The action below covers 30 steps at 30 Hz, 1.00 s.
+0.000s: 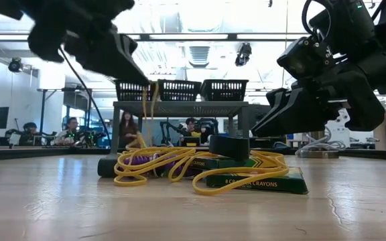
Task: Pick & Place Office Desk Supplies
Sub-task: Put the yellow rubberband into the left black bin on the shelf
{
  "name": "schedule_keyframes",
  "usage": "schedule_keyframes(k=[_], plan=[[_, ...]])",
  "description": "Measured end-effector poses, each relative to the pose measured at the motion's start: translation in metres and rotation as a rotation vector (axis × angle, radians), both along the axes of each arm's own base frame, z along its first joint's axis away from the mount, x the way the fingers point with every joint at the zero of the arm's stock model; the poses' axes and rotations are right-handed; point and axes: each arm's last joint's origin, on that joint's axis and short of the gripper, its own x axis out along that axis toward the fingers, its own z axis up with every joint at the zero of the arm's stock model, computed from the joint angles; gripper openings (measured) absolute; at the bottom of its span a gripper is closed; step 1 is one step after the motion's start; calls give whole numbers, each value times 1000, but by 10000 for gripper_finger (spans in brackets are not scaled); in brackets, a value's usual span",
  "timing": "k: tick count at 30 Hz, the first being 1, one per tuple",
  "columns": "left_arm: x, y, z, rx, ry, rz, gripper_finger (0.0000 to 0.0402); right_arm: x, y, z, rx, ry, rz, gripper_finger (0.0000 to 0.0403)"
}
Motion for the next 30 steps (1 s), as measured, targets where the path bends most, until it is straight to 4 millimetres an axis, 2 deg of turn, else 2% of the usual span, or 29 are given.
schedule_keyframes(k=[3,7,13,16,20,23,26,30], plan=[[-4,0,11,21,-49,18,0,0,0,0,0,1,0,59],[-5,6,36,86,-157,138,0,0,0,0,0,0,0,59],[-4,18,100,188,-327,209,0,0,0,0,0,-3,-1,59],[-2,32,136,251,-381,242,0,0,0,0,0,-3,-1,59],[0,64,174,359,-359,347,0,0,0,0,0,-2,0,59],[-3,96,190,400,-302,453,0,0,0,0,4,-1,-2,59],[-8,130,191,428,-235,574,0,0,0,0,4,1,-2,59],[-16,172,179,414,-162,719,0,0,0,0,5,3,-3,59]])
